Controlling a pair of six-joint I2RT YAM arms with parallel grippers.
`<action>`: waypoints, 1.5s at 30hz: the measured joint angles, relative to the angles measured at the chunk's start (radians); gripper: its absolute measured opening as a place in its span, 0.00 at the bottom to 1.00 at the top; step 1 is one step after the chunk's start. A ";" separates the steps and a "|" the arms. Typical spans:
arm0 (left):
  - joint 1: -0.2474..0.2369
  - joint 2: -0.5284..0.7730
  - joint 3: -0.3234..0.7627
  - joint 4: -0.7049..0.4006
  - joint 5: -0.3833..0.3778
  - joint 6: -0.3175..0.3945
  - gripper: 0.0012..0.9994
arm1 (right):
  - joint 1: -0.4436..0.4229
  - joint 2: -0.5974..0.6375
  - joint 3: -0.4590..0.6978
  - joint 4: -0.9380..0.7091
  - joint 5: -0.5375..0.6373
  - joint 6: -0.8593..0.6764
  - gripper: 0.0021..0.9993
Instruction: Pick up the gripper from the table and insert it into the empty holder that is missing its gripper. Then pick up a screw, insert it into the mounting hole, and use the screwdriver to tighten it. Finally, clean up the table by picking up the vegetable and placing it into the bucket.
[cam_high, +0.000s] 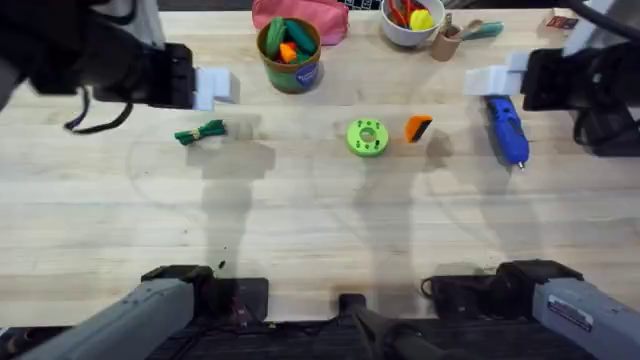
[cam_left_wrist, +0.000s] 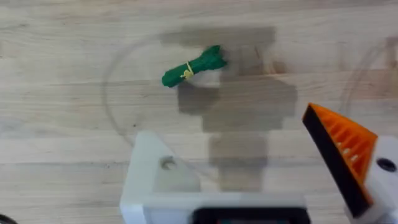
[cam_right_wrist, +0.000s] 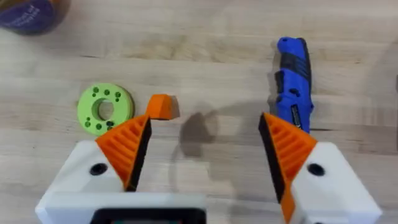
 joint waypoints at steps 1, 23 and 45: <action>0.000 0.025 0.004 -0.001 0.000 0.000 0.99 | 0.000 0.013 0.002 0.000 0.000 0.000 0.99; 0.027 0.132 0.008 0.002 -0.009 0.230 0.99 | 0.000 0.030 0.005 -0.002 0.000 0.000 0.99; 0.279 0.271 0.022 0.070 0.204 1.202 0.99 | 0.000 0.031 0.006 -0.002 0.000 0.000 0.99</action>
